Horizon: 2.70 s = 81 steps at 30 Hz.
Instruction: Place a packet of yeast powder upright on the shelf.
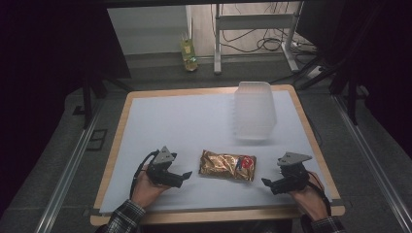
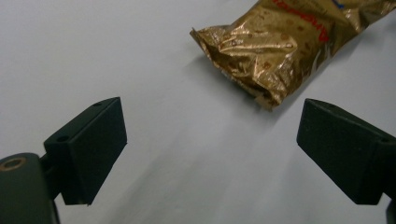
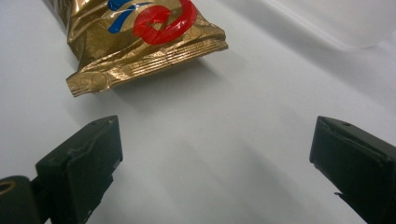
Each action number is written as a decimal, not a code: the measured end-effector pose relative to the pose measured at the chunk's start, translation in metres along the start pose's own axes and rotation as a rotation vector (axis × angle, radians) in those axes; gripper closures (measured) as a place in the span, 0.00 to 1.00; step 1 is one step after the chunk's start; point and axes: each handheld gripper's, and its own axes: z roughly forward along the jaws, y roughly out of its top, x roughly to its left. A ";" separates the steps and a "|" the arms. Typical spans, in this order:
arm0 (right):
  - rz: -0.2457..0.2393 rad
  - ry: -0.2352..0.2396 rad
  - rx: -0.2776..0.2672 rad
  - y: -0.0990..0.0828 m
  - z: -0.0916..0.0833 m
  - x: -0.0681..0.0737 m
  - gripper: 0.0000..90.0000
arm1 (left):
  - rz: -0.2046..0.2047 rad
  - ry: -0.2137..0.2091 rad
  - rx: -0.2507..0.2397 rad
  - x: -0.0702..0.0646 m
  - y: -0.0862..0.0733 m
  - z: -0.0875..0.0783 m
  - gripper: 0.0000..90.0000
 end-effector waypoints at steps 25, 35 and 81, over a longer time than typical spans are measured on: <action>0.013 0.009 0.023 -0.004 0.003 -0.003 0.03 | 0.011 -0.039 -0.018 -0.003 0.010 0.004 0.50; 0.018 -0.003 0.028 -0.004 0.003 -0.004 0.03 | 0.030 -0.068 -0.051 -0.010 0.022 0.006 0.68; 0.036 0.026 0.032 -0.004 -0.001 -0.005 0.03 | 0.047 -0.067 -0.015 -0.021 0.024 0.062 1.00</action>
